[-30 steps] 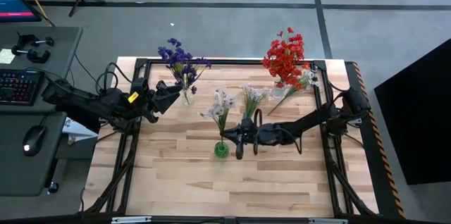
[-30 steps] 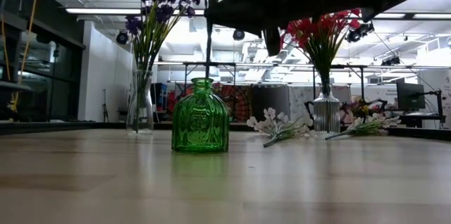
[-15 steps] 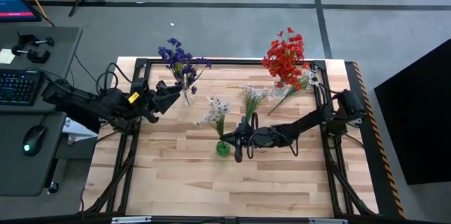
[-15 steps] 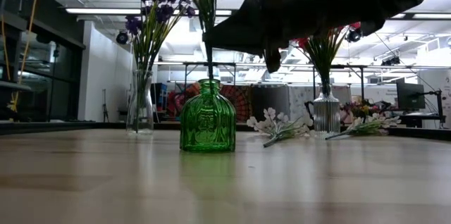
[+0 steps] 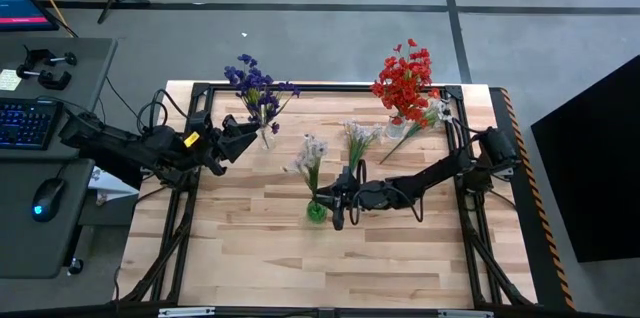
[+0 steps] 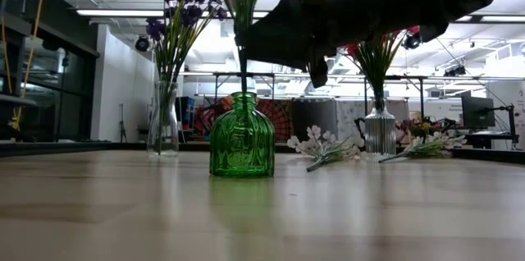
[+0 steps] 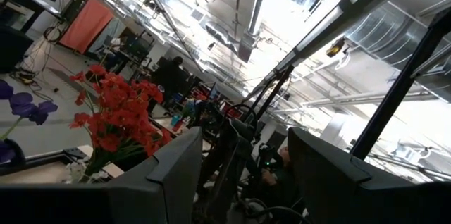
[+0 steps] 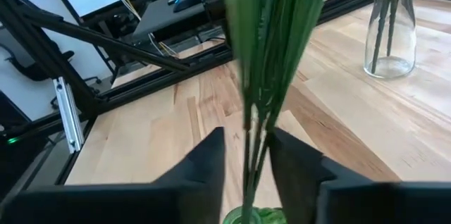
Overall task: Sort flowers into vase by color
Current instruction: Put the bottom right white flowers into the green flower vase, then put the left white flowers into the green flower vase
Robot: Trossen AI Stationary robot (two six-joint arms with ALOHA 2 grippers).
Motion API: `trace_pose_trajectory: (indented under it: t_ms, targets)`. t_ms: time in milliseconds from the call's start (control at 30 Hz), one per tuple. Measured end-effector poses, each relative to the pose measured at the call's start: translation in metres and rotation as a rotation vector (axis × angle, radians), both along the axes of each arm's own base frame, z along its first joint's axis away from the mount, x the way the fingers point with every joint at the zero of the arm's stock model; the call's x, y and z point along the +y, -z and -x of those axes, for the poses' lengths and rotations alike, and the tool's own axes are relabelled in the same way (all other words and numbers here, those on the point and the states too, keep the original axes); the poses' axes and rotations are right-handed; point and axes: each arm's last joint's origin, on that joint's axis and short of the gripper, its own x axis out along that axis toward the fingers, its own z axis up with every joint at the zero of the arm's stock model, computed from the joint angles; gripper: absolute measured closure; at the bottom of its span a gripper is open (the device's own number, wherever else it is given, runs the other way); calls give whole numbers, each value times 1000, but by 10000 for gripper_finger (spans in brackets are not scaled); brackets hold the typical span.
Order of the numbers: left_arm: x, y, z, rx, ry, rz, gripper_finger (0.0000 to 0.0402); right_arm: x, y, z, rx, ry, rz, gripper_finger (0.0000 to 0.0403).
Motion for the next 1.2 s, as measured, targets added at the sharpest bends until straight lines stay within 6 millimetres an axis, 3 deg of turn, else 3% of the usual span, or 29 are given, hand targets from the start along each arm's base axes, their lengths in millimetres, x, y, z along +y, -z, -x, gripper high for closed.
trace_pose_trajectory:
  t_ms: [333,567,800,1033,1200]
  targets:
    - [0,1,0,5,0,-1,204,9,0,3,4,-23,-9,219]
    - [0,1,0,9,0,-3,204,14,-7,10,56,-42,-1,203]
    - [0,-1,4,0,27,-13,204,5,-33,40,257,-15,-13,202]
    - [3,5,13,106,10,-49,204,-3,-53,59,266,165,-370,202]
    - [4,13,14,203,3,-56,204,-15,-39,56,294,350,-639,203]
